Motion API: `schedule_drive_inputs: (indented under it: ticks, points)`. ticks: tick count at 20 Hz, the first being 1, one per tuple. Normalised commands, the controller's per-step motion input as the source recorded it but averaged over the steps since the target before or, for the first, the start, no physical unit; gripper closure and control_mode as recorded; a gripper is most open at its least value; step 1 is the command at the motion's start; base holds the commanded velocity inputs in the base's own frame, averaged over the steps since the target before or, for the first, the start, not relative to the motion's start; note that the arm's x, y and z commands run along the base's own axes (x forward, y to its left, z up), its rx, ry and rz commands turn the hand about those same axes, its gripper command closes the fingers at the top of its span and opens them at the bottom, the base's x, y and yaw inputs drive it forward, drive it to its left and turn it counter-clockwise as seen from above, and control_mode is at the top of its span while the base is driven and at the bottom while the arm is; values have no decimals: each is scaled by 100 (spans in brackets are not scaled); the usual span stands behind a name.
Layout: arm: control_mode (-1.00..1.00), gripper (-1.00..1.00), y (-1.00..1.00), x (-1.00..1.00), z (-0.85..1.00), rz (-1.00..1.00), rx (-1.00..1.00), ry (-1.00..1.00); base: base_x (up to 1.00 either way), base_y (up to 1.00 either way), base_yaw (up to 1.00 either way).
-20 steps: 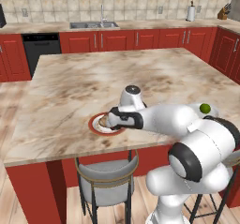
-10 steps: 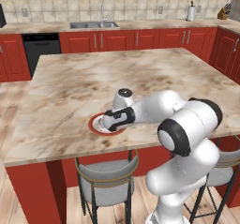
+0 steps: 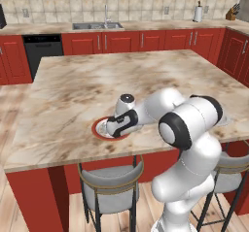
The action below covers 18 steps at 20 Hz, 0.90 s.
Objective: Transport the chicken drumstick and lime to the fridge. Place the chicken drumstick on the rack containing meat and place the lime on the rack containing the vegetable, ensuring meats and vegetables are on different racks.
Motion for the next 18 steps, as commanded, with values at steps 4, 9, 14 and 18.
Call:
schedule_drive_inputs:
  ticks: [4,9,14,18]
  points:
    - [-100,-100,1,23,-24,0,0,0,0,0,0]
    - [-100,-100,10,19,-18,0,0,-1,0,0,0]
    - [-100,-100,21,7,-22,0,0,-1,0,0,0]
    - [-100,100,23,7,-30,0,-2,-4,0,0,0]
